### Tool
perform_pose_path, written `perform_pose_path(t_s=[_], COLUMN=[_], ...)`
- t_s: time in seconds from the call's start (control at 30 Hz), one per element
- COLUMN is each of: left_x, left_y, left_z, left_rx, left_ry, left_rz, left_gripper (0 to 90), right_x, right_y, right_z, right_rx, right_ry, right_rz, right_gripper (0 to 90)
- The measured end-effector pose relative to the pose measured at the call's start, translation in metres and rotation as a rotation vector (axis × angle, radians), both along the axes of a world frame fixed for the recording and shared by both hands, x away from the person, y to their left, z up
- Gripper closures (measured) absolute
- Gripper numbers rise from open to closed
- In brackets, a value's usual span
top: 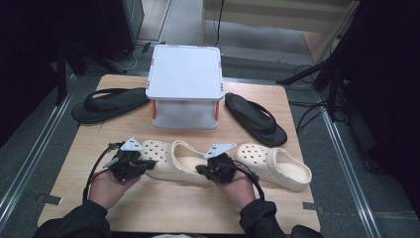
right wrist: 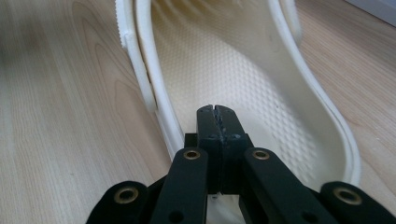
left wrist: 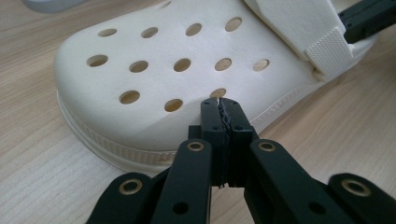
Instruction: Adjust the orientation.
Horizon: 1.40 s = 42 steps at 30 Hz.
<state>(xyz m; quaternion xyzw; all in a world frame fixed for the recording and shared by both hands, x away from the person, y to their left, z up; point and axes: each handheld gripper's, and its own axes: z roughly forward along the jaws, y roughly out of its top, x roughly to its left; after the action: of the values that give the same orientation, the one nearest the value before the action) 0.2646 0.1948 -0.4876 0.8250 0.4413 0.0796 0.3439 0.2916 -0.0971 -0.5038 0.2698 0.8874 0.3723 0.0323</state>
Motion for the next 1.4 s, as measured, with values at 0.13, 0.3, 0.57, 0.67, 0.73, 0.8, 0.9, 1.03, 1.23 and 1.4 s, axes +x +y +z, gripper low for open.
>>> perform_pose_path(t_s=[0.13, 0.3, 0.57, 0.67, 0.73, 0.8, 0.9, 1.03, 1.23, 1.4], left_x=[0.005, 0.010, 0.021, 0.025, 0.028, 0.031, 0.036, 0.041, 0.047, 0.053], left_y=[0.000, 0.001, 0.000, 0.000, 0.000, 0.001, 0.002, 0.005, 0.004, 0.003], left_z=[-0.001, -0.001, -0.001, -0.001, -0.001, -0.001, -0.003, -0.003, -0.003, -0.003], left_rx=[-0.013, -0.008, -0.021, -0.023, -0.023, -0.027, -0.053, -0.071, -0.058, -0.047], left_ry=[-0.004, -0.006, -0.012, -0.010, -0.011, -0.009, 0.002, 0.018, 0.009, -0.008], left_rz=[0.012, 0.017, 0.029, 0.030, 0.031, 0.032, 0.040, 0.040, 0.046, 0.040], left_gripper=[89.7, 89.6, 89.5, 89.2, 89.2, 89.2, 89.2, 89.3, 89.3, 89.3], right_x=[-0.004, -0.008, -0.015, -0.016, -0.015, -0.014, -0.012, -0.010, -0.009, -0.010], right_y=[0.004, 0.010, 0.017, 0.021, 0.023, 0.026, 0.032, 0.039, 0.049, 0.059], right_z=[0.000, -0.002, -0.002, -0.001, 0.000, 0.001, 0.002, 0.003, 0.005, 0.006], right_rx=[-0.001, 0.002, 0.005, 0.005, 0.004, 0.003, -0.004, -0.008, -0.014, -0.019], right_ry=[0.005, 0.006, 0.014, 0.018, 0.025, 0.033, 0.025, 0.031, 0.027, 0.024], right_rz=[0.004, 0.013, 0.020, 0.026, 0.036, 0.039, 0.049, 0.051, 0.062, 0.071], right_gripper=[90.0, 90.0, 90.0, 90.0, 90.0, 90.0, 90.0, 90.0, 90.0, 90.0])
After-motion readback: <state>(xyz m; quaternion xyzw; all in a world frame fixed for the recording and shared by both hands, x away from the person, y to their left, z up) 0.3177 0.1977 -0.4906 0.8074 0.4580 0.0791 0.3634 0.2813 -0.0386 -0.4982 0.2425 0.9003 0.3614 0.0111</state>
